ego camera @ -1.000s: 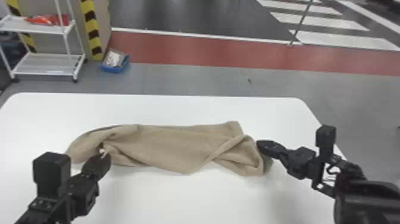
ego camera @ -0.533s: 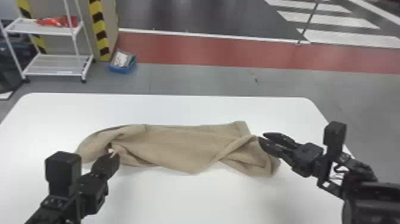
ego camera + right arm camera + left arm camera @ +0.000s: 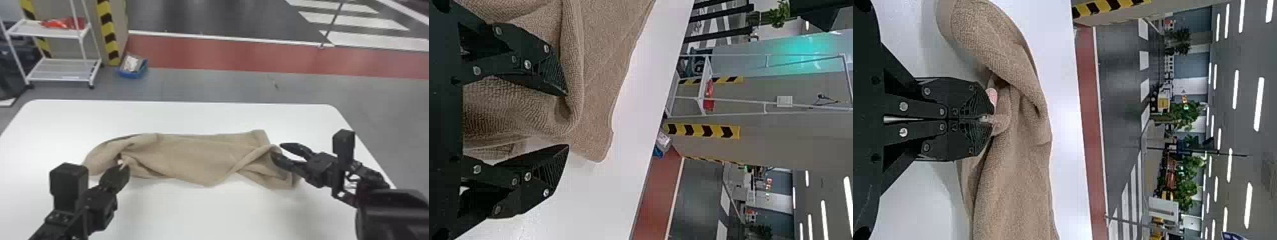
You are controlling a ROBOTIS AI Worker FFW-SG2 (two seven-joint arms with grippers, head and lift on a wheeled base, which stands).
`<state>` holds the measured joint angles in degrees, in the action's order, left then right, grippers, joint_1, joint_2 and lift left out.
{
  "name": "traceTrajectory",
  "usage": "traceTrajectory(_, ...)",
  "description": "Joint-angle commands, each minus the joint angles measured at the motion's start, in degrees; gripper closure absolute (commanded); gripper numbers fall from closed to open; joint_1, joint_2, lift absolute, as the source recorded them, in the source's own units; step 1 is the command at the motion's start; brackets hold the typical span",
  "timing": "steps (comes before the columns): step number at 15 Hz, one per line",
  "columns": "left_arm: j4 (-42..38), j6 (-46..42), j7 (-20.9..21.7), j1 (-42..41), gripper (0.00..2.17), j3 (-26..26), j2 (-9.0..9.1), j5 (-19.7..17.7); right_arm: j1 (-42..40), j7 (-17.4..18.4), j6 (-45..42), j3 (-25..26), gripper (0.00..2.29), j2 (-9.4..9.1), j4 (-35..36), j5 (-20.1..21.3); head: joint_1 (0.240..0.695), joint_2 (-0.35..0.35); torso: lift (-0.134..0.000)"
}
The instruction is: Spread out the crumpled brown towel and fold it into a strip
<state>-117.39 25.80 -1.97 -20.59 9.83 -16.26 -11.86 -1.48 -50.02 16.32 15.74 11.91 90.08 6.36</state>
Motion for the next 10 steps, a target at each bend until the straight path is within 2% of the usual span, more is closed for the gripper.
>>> traceTrajectory(1,0.06,0.00,0.12,-0.07,1.36,-0.08,0.00,0.00,0.43,-0.69,1.05,-0.45,1.53,-0.04,-0.17,-0.03,0.695,-0.150,-0.124)
traceTrajectory(2,0.15,0.00,0.21,-0.07,1.36,-0.08,0.00,0.00,0.51,-1.13,1.93,-0.53,1.63,-0.04,-0.17,-0.03,0.695,-0.148,-0.124)
traceTrajectory(6,0.23,0.00,0.30,0.02,1.36,-0.08,0.00,0.00,-0.45,-1.75,2.63,-0.62,1.66,-0.13,1.06,-1.44,0.695,-0.139,-0.124)
traceTrajectory(8,0.32,0.00,0.30,0.02,1.36,-0.08,0.09,0.00,-2.74,-2.80,2.63,-0.18,1.66,-0.39,6.24,-2.75,0.695,-0.135,-0.124)
traceTrajectory(10,0.32,0.00,0.30,0.02,1.36,0.01,0.09,0.09,-5.73,-3.24,3.68,0.17,1.66,-0.48,12.66,-5.74,0.695,-0.127,-0.124)
